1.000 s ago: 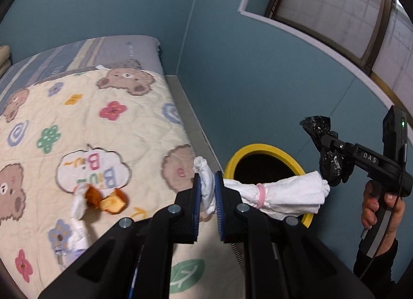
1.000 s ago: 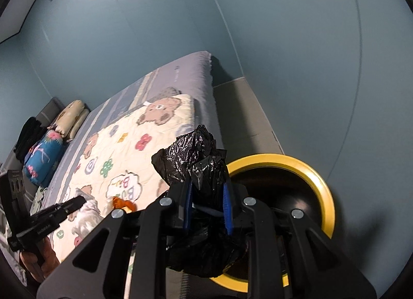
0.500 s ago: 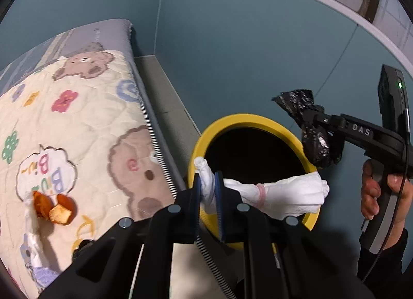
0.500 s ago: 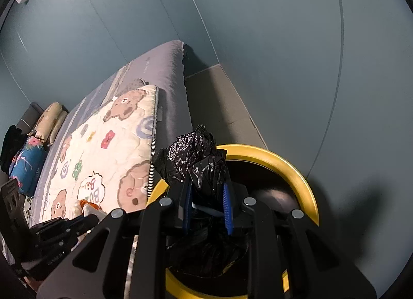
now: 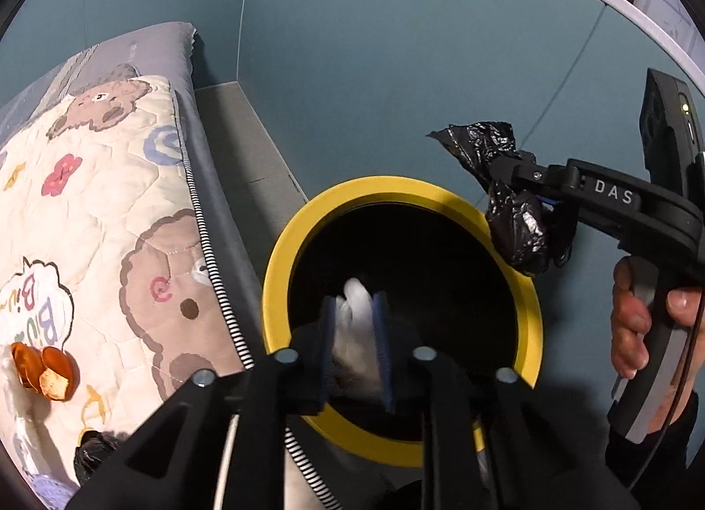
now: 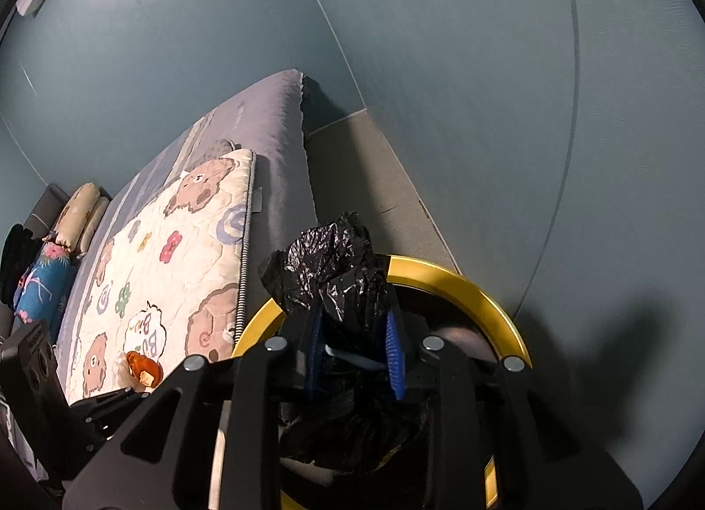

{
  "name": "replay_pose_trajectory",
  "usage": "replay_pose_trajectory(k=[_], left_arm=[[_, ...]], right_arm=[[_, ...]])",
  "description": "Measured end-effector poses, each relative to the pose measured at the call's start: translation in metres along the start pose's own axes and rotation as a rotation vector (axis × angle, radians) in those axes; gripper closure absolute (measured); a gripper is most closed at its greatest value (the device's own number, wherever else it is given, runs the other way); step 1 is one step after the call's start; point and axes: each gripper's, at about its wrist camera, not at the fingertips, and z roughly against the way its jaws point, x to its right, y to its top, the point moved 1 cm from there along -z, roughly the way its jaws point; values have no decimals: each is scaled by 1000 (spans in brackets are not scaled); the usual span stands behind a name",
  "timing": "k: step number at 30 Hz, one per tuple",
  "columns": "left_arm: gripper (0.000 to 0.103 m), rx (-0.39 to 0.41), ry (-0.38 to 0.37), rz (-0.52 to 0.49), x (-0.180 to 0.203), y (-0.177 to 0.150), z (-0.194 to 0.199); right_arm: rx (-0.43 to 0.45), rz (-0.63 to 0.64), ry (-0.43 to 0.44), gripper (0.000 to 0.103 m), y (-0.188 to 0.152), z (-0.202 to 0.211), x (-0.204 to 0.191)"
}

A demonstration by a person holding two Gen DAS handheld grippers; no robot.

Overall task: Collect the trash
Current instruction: 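Carry tissue and black bag over the bin and release both, then return both tools over the bed toward the next black bag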

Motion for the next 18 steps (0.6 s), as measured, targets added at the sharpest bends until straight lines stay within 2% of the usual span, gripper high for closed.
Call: replay_pose_trajectory(k=[4, 6, 10, 12, 18], left_arm=[[67, 16, -13, 18, -2, -1, 8], [57, 28, -9, 22, -3, -3, 15], [44, 52, -1, 33, -10, -6, 29], [35, 76, 22, 38, -16, -10, 40], [20, 147, 96, 72, -36, -25, 77]], right_arm=[[7, -5, -9, 62, 1, 3, -3], [8, -11, -16, 61, 1, 4, -4], [6, -28, -17, 57, -3, 9, -4], [7, -29, -15, 55, -6, 12, -6], [26, 4, 3, 44, -18, 25, -23]])
